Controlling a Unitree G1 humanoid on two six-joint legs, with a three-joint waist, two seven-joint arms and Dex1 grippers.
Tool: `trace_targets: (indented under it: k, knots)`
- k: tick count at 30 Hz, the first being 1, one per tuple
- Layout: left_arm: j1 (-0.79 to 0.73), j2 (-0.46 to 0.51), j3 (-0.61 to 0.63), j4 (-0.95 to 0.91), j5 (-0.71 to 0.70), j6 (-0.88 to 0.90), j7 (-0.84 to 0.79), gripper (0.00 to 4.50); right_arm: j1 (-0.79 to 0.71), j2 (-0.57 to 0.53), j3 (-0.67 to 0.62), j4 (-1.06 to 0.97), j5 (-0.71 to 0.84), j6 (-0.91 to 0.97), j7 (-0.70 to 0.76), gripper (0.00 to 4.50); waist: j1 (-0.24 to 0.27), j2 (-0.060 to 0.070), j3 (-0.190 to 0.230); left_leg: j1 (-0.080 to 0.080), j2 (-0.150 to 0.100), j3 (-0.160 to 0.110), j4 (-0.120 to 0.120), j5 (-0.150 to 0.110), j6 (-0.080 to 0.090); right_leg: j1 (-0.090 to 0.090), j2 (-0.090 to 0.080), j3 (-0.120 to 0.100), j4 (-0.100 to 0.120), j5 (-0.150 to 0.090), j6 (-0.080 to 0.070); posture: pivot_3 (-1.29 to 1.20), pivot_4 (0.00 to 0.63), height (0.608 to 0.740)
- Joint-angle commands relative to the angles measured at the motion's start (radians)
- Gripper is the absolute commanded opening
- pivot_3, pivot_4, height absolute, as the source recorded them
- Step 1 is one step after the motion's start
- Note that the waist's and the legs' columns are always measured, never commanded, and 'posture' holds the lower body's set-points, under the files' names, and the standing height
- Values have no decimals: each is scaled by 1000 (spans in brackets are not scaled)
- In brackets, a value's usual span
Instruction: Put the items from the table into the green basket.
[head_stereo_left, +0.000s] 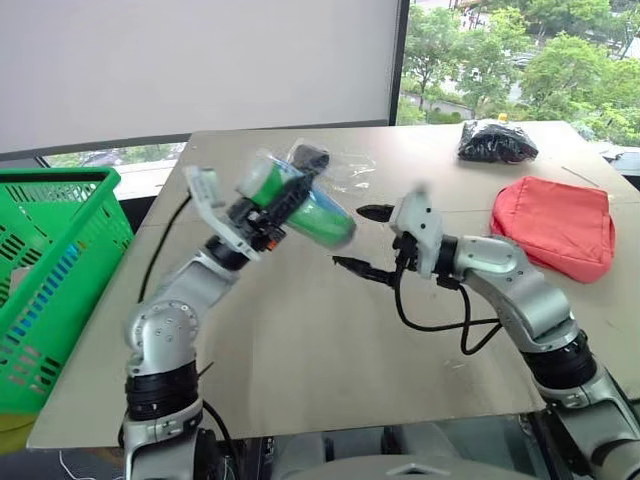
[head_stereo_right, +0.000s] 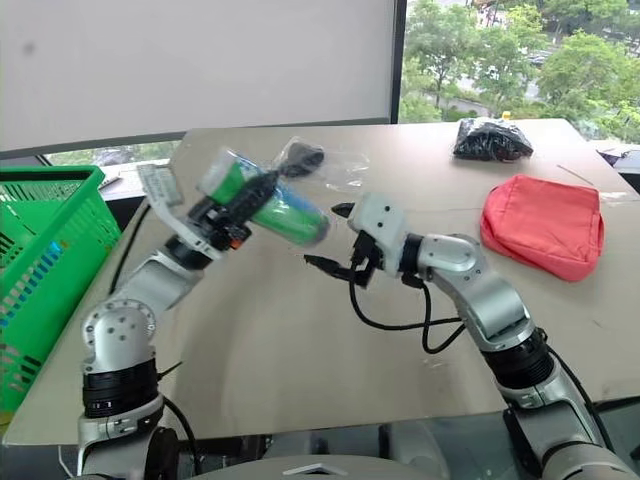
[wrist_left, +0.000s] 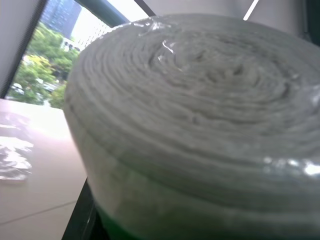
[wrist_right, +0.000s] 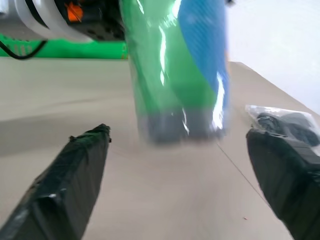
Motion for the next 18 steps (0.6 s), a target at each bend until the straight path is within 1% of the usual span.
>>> trace_targets:
  k: [1, 2, 4, 5, 7, 10, 14, 16, 18]
  knots:
    - [-46, 49, 44, -24, 37, -44, 30, 1761, -15, -34, -52, -20, 31, 6, 36, 4500, 4, 0, 0, 0, 0, 0, 0, 0, 0, 0, 0, 0, 0, 0, 0, -57, 0, 740]
    - [-54, 62, 53, -21, 55, -53, 47, 1761, -20, -41, -65, -21, 40, 11, 40, 4500, 5, 0, 0, 0, 0, 0, 0, 0, 0, 0, 0, 0, 0, 0, 0, -57, 0, 740]
    - [-81, 121, 72, -3, 172, -88, 121, 1761, -35, -49, -120, -36, 101, 46, 51, 4500, 7, 0, 0, 0, 0, 0, 0, 0, 0, 0, 0, 0, 0, 0, 0, -56, 0, 740]
    - [-96, 141, 89, 8, 204, -94, 158, 1761, -39, -50, -148, -42, 139, 61, 63, 4500, 7, 0, 0, 0, 0, 0, 0, 0, 0, 0, 0, 0, 0, 0, 0, -56, 0, 740]
    - [-104, 238, 109, 47, 317, -77, 223, 1761, -42, -61, -208, -48, 229, 53, 124, 4500, 6, 0, 0, 0, 0, -1, 0, -1, 3, 0, 0, -1, 0, 0, 0, -37, 0, 740]
    - [-96, 377, 157, 106, 443, -107, 221, 1761, -47, -84, -275, -41, 333, 79, 178, 4500, 2, 0, 0, 0, 0, 0, -2, -2, 3, -1, 0, 0, 0, 0, 0, -16, 0, 740]
    - [-63, 573, 170, 268, 682, -148, 267, 1761, -65, -97, -328, -8, 441, 106, 227, 4500, 7, 0, 1, 0, 0, 0, -3, -1, 3, -1, 0, -1, -2, 0, 0, -6, 0, 740]
    - [-52, 618, 188, 328, 754, -146, 306, 1761, -74, -105, -343, -1, 492, 135, 246, 4500, 13, 0, 1, 0, 0, 0, -4, -1, 3, -2, -1, -1, -2, 0, 0, 0, 0, 740]
    - [-59, 619, 247, 372, 780, -145, 353, 1761, -81, -112, -349, 0, 523, 151, 253, 4500, 26, 0, 1, 0, 0, 0, -4, -2, 3, -2, -2, -2, -2, 0, 0, 0, 0, 740]
